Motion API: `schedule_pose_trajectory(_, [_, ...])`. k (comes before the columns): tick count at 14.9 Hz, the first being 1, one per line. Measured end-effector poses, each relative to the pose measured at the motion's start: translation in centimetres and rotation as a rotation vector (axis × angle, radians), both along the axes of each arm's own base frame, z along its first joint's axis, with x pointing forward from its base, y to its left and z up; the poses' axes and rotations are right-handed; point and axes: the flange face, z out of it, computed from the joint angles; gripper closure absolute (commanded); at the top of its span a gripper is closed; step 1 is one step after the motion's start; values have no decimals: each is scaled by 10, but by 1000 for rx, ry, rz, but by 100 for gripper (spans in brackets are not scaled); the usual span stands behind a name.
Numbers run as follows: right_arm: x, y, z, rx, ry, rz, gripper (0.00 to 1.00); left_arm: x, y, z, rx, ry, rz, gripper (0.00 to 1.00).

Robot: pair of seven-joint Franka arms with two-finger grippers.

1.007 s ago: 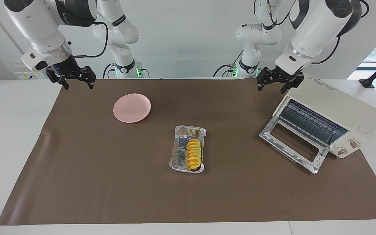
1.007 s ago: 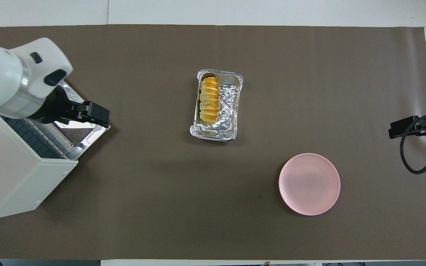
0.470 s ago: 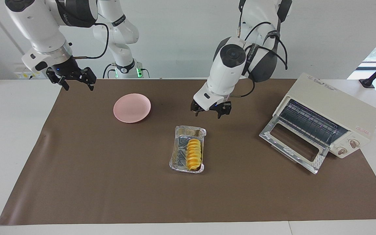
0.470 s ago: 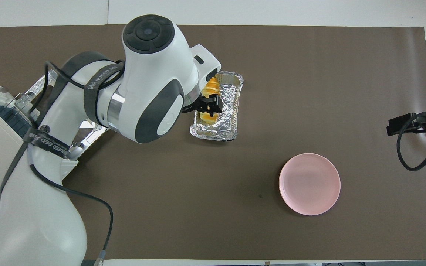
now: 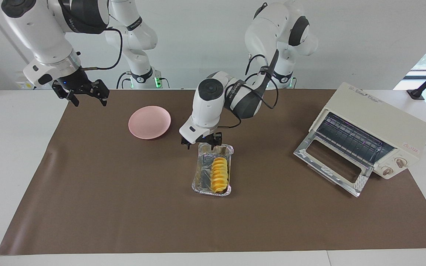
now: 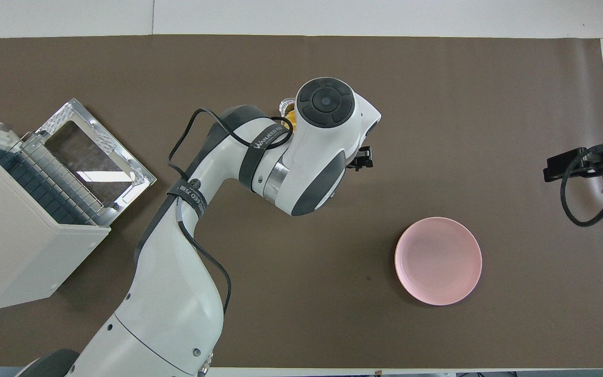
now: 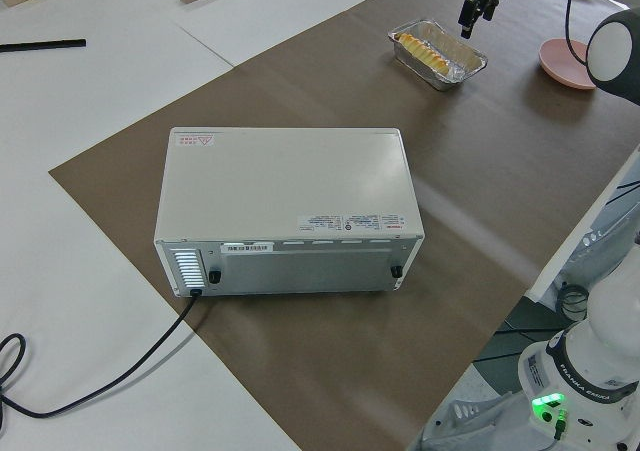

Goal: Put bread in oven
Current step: 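Lift the foil tray with the left gripper and carry it up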

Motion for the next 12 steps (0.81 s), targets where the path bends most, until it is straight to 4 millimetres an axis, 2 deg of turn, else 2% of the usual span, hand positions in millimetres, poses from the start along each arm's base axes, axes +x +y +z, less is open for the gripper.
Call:
schedule_pose_trajectory(5, [1, 0, -2, 1, 7, -1, 0, -6, -13, -35, 23, 16, -13, 0])
schedule_pose_trajectory(11, [-6, 1, 15, -2, -16, 0, 0, -3, -15, -49, 22, 7, 7, 0])
schedule_pose_trajectory(12, [-6, 1, 16, -2, -18, 0, 0, -3, -16, -53, 23, 9, 20, 5])
